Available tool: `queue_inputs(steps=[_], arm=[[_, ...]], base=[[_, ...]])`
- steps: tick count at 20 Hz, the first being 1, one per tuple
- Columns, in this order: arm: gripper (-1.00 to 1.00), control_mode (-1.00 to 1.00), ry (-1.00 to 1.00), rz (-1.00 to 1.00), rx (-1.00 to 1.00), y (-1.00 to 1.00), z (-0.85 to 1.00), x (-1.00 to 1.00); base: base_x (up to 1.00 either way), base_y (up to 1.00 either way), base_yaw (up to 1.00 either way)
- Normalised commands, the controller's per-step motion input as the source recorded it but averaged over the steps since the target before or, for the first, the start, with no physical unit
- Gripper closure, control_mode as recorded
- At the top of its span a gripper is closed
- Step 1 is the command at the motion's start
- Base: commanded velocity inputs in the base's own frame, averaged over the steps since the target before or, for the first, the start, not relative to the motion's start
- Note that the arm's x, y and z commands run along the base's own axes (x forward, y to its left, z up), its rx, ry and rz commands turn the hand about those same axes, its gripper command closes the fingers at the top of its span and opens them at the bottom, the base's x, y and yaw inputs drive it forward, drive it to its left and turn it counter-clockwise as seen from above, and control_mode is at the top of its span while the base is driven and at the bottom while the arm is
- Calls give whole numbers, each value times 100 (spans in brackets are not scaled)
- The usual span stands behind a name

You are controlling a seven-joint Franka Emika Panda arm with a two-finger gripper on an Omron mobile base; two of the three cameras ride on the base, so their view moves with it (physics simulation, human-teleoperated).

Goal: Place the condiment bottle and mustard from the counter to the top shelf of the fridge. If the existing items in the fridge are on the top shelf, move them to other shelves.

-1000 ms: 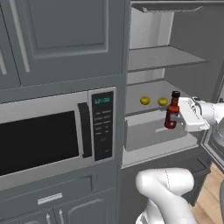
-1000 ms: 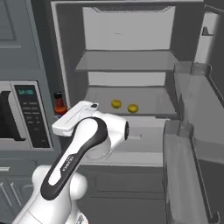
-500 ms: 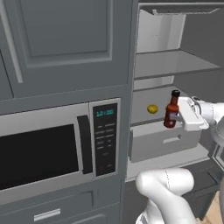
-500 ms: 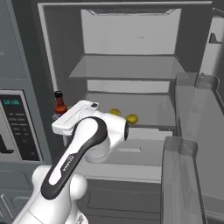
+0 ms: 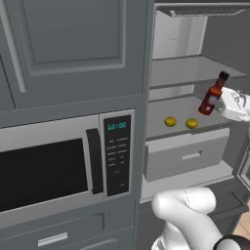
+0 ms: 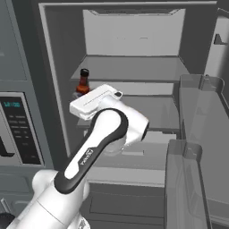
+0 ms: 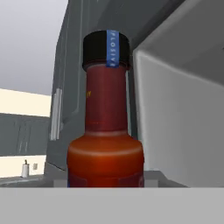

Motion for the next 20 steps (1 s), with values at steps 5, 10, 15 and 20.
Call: queue_inputs(steps=[5, 10, 15, 20], arm=[[100, -100, 2, -20, 12, -69, 51, 85], [100, -100, 7, -17, 1, -64, 25, 93], [100, -100, 1, -11, -17, -12, -3, 66], [100, -100, -2, -3, -21, 0, -9, 14]], base=[[0, 0, 0], [0, 0, 0], [0, 0, 0], [0, 0, 0]])
